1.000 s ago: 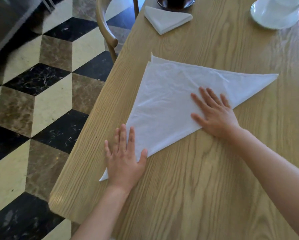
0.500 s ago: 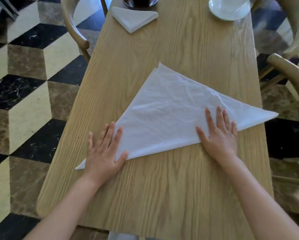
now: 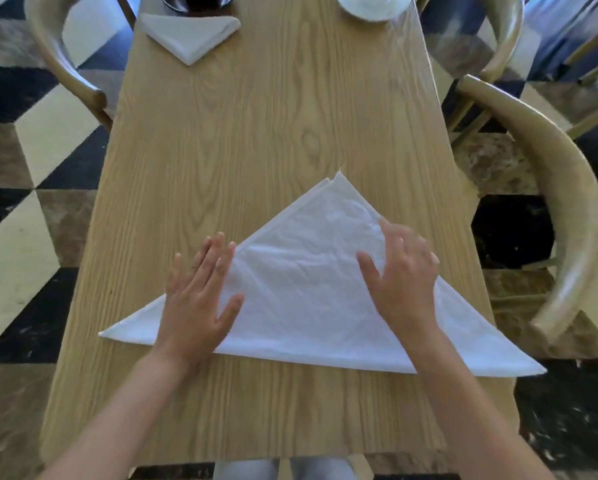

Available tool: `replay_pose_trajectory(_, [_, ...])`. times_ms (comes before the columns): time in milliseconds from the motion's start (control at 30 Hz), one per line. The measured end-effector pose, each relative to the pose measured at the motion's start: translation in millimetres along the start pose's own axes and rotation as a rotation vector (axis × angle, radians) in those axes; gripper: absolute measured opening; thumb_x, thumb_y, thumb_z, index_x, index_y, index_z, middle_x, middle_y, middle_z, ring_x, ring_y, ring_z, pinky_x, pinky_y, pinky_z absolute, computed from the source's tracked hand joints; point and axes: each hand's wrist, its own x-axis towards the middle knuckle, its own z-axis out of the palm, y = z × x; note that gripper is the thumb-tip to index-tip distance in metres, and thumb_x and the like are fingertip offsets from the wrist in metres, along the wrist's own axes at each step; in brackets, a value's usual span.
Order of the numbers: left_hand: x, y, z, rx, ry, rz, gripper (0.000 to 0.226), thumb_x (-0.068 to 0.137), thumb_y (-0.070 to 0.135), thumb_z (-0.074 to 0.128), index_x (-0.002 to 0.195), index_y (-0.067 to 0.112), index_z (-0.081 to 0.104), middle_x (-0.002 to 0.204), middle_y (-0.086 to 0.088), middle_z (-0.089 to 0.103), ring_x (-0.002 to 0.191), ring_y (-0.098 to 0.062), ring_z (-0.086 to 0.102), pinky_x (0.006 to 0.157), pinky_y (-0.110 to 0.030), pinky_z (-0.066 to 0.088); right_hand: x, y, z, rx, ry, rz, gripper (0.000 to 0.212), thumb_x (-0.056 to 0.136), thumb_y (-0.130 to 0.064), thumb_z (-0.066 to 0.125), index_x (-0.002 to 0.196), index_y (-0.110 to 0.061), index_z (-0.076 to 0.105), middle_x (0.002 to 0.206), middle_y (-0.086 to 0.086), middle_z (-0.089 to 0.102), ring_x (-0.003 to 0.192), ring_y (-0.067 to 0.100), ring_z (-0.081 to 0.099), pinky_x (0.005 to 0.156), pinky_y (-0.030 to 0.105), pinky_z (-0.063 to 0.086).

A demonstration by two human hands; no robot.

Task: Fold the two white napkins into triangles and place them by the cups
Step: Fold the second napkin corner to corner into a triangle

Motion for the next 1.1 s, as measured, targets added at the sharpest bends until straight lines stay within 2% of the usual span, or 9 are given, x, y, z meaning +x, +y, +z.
replay_pose_trajectory(100, [17,28,12,0.005,0.032,-0.084,0.065,0.092,0.046,0.025,0.149,0.015,0.013,0.157,0.000,0.010,0.145,-0.011,0.004,0.116,-0.046,-0.001,71,-18,14,0.040,-0.051,-0.034,0.056,0.091,-0.033,0.055,0.140,-0.011,0.039,0.136,0.009,0.048,0.127,0.027,0.038,0.099,0.042,0.028])
replay_pose_trajectory(200, [23,36,23,0.042,-0.004,-0.149,0.066,0.091,0.049,0.018,0.148,0.018,0.005,0.157,0.002,0.003,0.145,-0.010,0.000,0.115,-0.044,-0.007,117,-19,31,-0.070,-0.166,0.066,0.053,0.090,-0.038,0.053,0.135,-0.012,0.042,0.131,0.010,0.050,0.124,0.028,0.040,0.098,0.041,0.028])
replay_pose_trajectory(300, [20,35,31,0.046,-0.023,-0.193,0.067,0.090,0.052,0.013,0.148,0.019,0.001,0.157,0.003,-0.001,0.144,-0.008,-0.004,0.115,-0.042,-0.008,129,-17,41,-0.058,-0.153,0.119,0.027,0.088,-0.037,0.053,0.105,-0.017,0.061,0.110,0.005,0.059,0.110,0.025,0.049,0.092,0.038,0.027])
replay_pose_trajectory(433, [15,34,32,0.041,-0.009,-0.205,0.067,0.090,0.050,0.018,0.149,0.020,0.005,0.158,0.001,0.004,0.145,-0.011,0.001,0.116,-0.044,-0.003,127,-15,40,0.102,-0.014,0.064,0.018,0.089,-0.032,0.051,0.075,-0.023,0.054,0.089,-0.002,0.058,0.093,0.022,0.053,0.081,0.033,0.024])
replay_pose_trajectory(533, [15,33,30,0.033,0.014,-0.205,0.066,0.091,0.047,0.024,0.149,0.019,0.011,0.158,-0.002,0.009,0.145,-0.014,0.006,0.116,-0.048,0.002,128,-19,36,0.223,0.071,-0.013,0.018,0.088,-0.031,0.053,0.074,-0.021,0.052,0.080,-0.007,0.060,0.081,0.019,0.056,0.079,0.034,0.033])
replay_pose_trajectory(667, [13,35,31,0.040,-0.012,-0.197,0.065,0.090,0.047,0.024,0.149,0.020,0.016,0.157,-0.005,0.013,0.144,-0.016,0.007,0.115,-0.051,0.006,136,-19,41,0.323,-0.004,0.002,0.014,0.088,-0.022,0.051,0.077,-0.013,0.052,0.068,-0.006,0.054,0.063,0.014,0.049,0.063,0.032,0.041])
replay_pose_trajectory(833, [10,31,35,0.110,-0.033,-0.228,0.067,0.090,0.052,0.022,0.149,0.021,0.018,0.157,-0.004,0.012,0.144,-0.017,0.007,0.115,-0.049,0.005,138,-15,64,0.032,0.035,-0.111,0.016,0.094,-0.025,0.044,0.087,-0.011,0.048,0.075,-0.004,0.052,0.064,0.023,0.047,0.057,0.029,0.028])
replay_pose_trajectory(1000, [10,33,34,0.124,0.002,-0.268,0.066,0.091,0.052,0.021,0.150,0.024,0.010,0.158,-0.003,0.002,0.145,-0.016,0.001,0.113,-0.054,-0.004,144,-14,74,-0.092,0.097,-0.155,0.022,0.095,-0.032,0.043,0.085,-0.012,0.046,0.074,-0.001,0.052,0.060,0.026,0.042,0.058,0.030,0.027])
replay_pose_trajectory(1100, [18,44,31,0.102,0.050,-0.108,0.061,0.094,0.044,0.026,0.150,0.022,0.014,0.158,-0.005,0.006,0.146,-0.019,0.005,0.112,-0.057,-0.004,146,-13,76,-0.112,0.112,-0.144,0.025,0.095,-0.035,0.044,0.084,-0.012,0.047,0.077,0.003,0.056,0.061,0.027,0.045,0.059,0.030,0.026])
